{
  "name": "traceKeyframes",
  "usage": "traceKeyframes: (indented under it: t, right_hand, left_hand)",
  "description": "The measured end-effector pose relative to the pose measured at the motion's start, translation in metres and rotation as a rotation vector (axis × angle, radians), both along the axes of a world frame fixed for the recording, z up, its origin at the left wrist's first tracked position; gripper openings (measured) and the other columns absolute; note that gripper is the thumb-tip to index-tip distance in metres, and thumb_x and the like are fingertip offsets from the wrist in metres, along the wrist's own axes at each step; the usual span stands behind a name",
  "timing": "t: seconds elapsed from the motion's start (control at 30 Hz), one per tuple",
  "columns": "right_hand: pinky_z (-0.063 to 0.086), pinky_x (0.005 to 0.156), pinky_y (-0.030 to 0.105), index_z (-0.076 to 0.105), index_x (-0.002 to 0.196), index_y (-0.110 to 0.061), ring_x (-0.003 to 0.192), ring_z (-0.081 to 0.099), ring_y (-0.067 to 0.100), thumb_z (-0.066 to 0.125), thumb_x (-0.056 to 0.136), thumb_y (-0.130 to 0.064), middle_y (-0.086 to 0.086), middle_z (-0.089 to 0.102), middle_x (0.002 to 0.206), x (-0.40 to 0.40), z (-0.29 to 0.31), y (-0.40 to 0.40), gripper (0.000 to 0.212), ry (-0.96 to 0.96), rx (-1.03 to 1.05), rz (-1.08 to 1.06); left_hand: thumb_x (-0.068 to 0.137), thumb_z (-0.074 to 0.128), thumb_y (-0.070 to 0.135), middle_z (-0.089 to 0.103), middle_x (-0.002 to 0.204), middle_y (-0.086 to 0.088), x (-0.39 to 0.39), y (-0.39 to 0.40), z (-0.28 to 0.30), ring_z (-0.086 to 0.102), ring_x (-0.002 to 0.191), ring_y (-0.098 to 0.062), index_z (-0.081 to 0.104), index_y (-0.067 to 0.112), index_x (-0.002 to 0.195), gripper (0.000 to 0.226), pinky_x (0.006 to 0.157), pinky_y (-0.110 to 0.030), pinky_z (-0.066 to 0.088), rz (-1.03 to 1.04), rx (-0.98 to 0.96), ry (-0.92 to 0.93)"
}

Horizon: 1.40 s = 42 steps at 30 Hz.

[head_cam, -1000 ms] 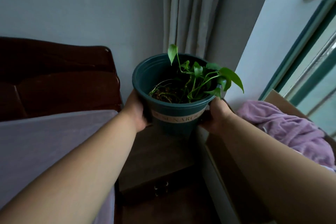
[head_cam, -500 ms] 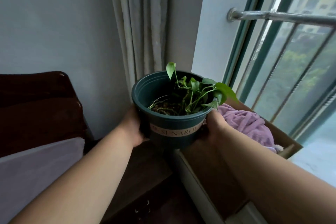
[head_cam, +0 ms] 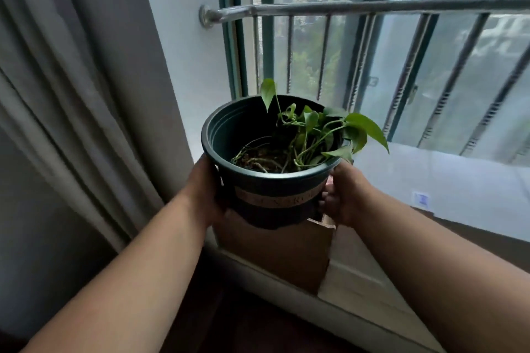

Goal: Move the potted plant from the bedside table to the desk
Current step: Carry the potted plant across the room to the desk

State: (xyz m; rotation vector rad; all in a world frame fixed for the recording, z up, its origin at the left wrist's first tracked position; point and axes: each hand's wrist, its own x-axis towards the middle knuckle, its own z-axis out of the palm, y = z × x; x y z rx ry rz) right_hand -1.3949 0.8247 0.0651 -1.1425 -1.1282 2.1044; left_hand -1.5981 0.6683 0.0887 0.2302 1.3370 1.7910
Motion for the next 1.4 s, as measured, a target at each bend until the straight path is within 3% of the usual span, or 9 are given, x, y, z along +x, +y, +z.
traceKeyframes:
  t: [0.07, 0.13, 0.23, 0.37, 0.63, 0.87, 1.17, 1.27, 1.4]
  right_hand:
    - [0.065, 0.070, 0.036, 0.074, 0.136, -0.008, 0.086, 0.072, 0.032, 0.064, 0.099, -0.034, 0.019, 0.071, 0.116, 0.032, -0.003, 0.006, 0.046, 0.022, -0.002, -0.088]
    - [0.067, 0.074, 0.038, 0.075, 0.135, -0.011, 0.094, 0.073, 0.036, 0.063, 0.098, -0.033, 0.021, 0.072, 0.123, 0.069, -0.002, 0.011, 0.045, 0.030, 0.010, -0.194]
    - [0.065, 0.100, 0.053, 0.079, 0.120, -0.020, 0.115, 0.077, 0.042, 0.062, 0.100, -0.032, 0.023, 0.073, 0.136, 0.129, -0.001, 0.017, 0.029, 0.029, 0.026, -0.350]
    - [0.053, 0.114, 0.062, 0.078, 0.128, -0.022, 0.130, 0.071, 0.040, 0.061, 0.095, -0.026, 0.025, 0.067, 0.148, 0.213, 0.001, 0.017, 0.038, 0.026, 0.039, -0.472]
    - [0.066, 0.078, 0.038, 0.088, 0.102, -0.023, 0.099, 0.073, 0.034, 0.073, 0.086, -0.039, 0.016, 0.076, 0.121, 0.401, 0.003, -0.013, 0.027, 0.069, 0.029, -0.704]
    - [0.050, 0.059, 0.027, 0.080, 0.121, -0.018, 0.057, 0.056, 0.015, 0.078, 0.081, -0.047, 0.007, 0.061, 0.097, 0.587, -0.012, -0.050, 0.049, 0.114, 0.015, -0.871]
    - [0.062, 0.067, 0.034, 0.080, 0.123, -0.018, 0.091, 0.071, 0.031, 0.070, 0.099, -0.048, 0.013, 0.074, 0.113, 0.783, -0.010, -0.117, 0.039, 0.125, -0.035, -1.217]
    - [0.066, 0.090, 0.047, 0.081, 0.129, -0.014, 0.115, 0.079, 0.040, 0.067, 0.102, -0.046, 0.018, 0.080, 0.133, 0.845, -0.013, -0.142, 0.044, 0.177, -0.012, -1.373]
    - [0.070, 0.087, 0.050, 0.086, 0.110, -0.010, 0.100, 0.085, 0.041, 0.061, 0.108, -0.038, 0.023, 0.085, 0.119, 0.886, -0.017, -0.161, 0.038, 0.258, -0.023, -1.475]
  left_hand:
    - [0.117, 0.046, 0.044, 0.076, 0.133, -0.012, 0.017, 0.026, 0.000, 0.072, 0.100, -0.023, 0.053, 0.013, 0.169, 0.061, 0.091, -0.048, 0.061, -0.053, -0.027, 0.072]
    - [0.118, 0.044, 0.046, 0.072, 0.150, -0.020, 0.043, 0.051, 0.000, 0.071, 0.108, -0.029, 0.054, 0.012, 0.168, 0.061, 0.109, -0.055, 0.057, -0.138, -0.045, 0.098]
    - [0.095, 0.065, 0.081, 0.080, 0.146, -0.014, 0.090, 0.081, 0.004, 0.075, 0.131, -0.038, 0.075, 0.023, 0.150, 0.080, 0.119, -0.069, 0.051, -0.413, -0.072, 0.007]
    - [0.080, 0.084, 0.074, 0.082, 0.141, -0.016, 0.159, 0.113, 0.012, 0.077, 0.129, -0.043, 0.080, 0.021, 0.141, 0.081, 0.113, -0.070, 0.056, -0.585, -0.103, 0.004]
    - [0.076, 0.084, 0.066, 0.088, 0.080, 0.001, 0.334, 0.160, 0.012, 0.086, 0.063, -0.022, 0.095, 0.029, 0.086, 0.040, 0.061, -0.041, 0.067, -0.868, -0.094, 0.134]
    - [0.084, 0.083, 0.063, 0.089, 0.114, -0.011, 0.529, 0.166, 0.012, 0.085, 0.103, -0.032, 0.091, 0.022, 0.116, 0.053, 0.075, -0.047, 0.069, -1.056, -0.134, 0.208]
    - [0.089, 0.075, 0.069, 0.076, 0.149, -0.015, 0.758, 0.159, 0.001, 0.071, 0.137, -0.045, 0.079, 0.024, 0.144, 0.070, 0.113, -0.066, 0.056, -1.344, -0.073, 0.223]
    - [0.093, 0.070, 0.070, 0.075, 0.151, -0.017, 0.836, 0.155, 0.000, 0.071, 0.136, -0.046, 0.078, 0.023, 0.145, 0.070, 0.106, -0.061, 0.060, -1.499, -0.046, 0.209]
    - [0.100, 0.063, 0.068, 0.077, 0.150, -0.017, 0.896, 0.158, -0.008, 0.073, 0.135, -0.042, 0.078, 0.021, 0.146, 0.067, 0.105, -0.058, 0.061, -1.655, -0.001, 0.123]
